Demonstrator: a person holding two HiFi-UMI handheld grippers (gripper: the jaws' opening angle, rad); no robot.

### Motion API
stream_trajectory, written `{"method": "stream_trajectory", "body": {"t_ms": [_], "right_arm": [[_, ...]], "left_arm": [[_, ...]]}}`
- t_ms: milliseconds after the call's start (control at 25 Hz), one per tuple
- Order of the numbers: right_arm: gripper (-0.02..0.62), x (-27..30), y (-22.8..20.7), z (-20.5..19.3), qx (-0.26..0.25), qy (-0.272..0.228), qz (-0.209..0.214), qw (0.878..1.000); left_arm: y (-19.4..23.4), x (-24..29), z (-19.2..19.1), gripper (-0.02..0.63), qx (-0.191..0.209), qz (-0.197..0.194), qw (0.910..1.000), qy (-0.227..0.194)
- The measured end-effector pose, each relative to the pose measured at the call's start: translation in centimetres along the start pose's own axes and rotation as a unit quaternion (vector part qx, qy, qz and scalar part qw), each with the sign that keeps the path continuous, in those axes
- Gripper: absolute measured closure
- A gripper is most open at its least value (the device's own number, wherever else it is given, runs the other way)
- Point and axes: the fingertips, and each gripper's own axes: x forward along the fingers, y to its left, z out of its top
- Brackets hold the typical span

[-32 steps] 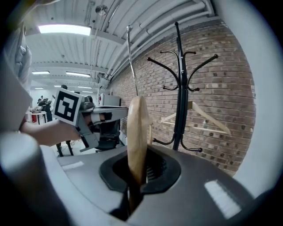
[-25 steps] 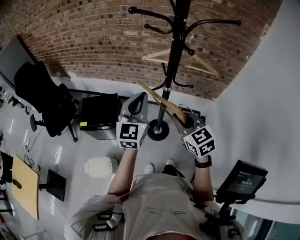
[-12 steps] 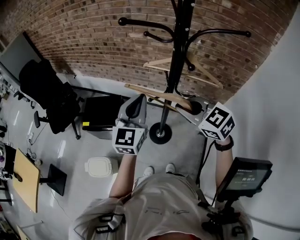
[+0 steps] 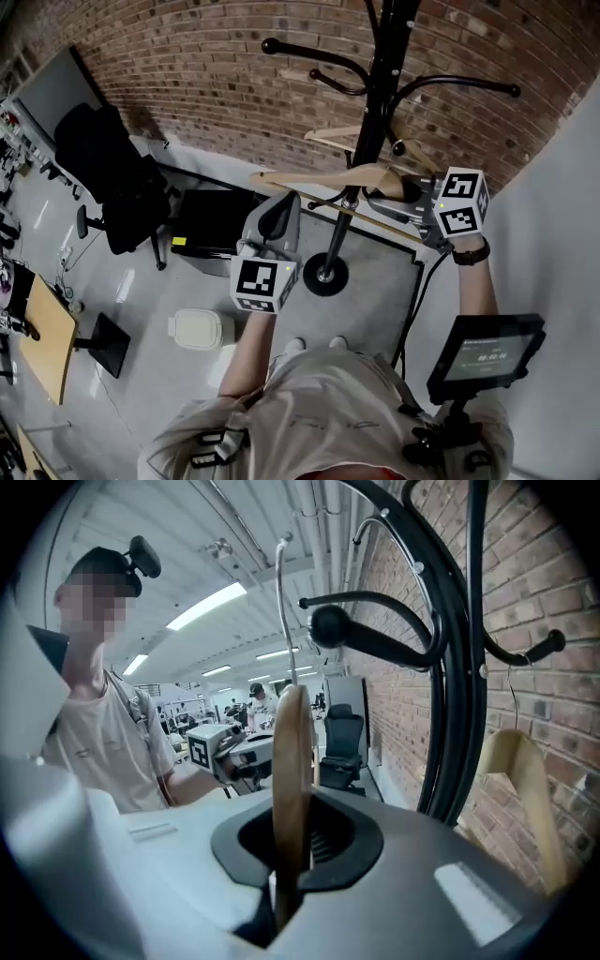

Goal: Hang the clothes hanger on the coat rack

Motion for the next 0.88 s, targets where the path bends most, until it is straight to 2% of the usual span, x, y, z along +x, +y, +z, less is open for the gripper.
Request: {"method": "stream_trajectory", "body": {"t_ms": [200,440,600,760,880], "right_arm": [[0.589,1.1,-1.7,-1.8,0.016,0.021,0.009,1.0],[0.578,2.3,-1.5,-2.1,0.067,-0.043,0.066,0.995],[0.584,3.4,-2.0,-4.1,0.085,-0.007,0.067,0.994],[0.589,2.7,-0.7,-4.0,0.044,0.022,0.083,0.995],[0.589,1.9,0.2,-2.3,0.019,0.009,0.088,0.996]], "left_arm": [[0.0,-0.3,0.1,0.606,0.014,0.009,0.9999,0.001],[0.1,-0.9,-0.5,0.606,0.014,0.011,0.9998,0.012],[0.0,-1.2,-1.4,0.606,0.01,0.009,0.9996,0.024],[0.2,-1.5,-1.4,0.606,0.012,0.011,0.9996,0.022],[0.5,-1.5,-1.4,0.606,0.011,0.011,0.9997,0.021]]}}
